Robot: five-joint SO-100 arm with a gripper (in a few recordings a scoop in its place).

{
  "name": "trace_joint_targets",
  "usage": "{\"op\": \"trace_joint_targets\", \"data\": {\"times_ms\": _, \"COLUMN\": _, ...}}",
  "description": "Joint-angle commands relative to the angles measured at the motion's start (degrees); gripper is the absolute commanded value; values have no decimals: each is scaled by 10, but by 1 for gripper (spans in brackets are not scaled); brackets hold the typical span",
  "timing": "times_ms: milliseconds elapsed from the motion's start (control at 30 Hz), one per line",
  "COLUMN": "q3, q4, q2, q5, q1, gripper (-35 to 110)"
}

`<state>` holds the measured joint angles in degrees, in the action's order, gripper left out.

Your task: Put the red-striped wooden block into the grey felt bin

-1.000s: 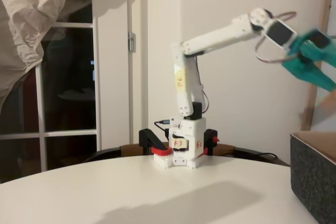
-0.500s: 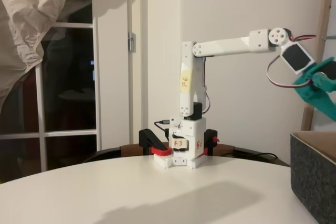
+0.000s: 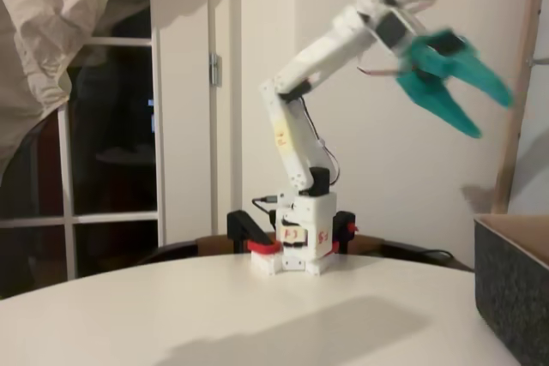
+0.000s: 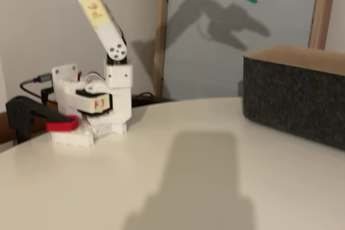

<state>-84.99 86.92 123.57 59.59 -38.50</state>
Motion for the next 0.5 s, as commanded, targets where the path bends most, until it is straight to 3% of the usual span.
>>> {"op": "trace_joint_targets", "data": {"times_ms": 0, "q3": -32, "q4": 24, "q2": 89, "q5": 40, "q1": 89, "gripper": 18}}
{"op": "trace_joint_targets", "data": {"times_ms": 300, "q3": -120, "q4": 21, "q2": 132, "q5": 161, "q1": 439, "gripper": 10}}
{"op": "trace_joint_targets", "data": {"times_ms": 467, "q3": -216, "q4": -80, "q2": 136, "q5": 207, "q1": 577, "gripper": 7}}
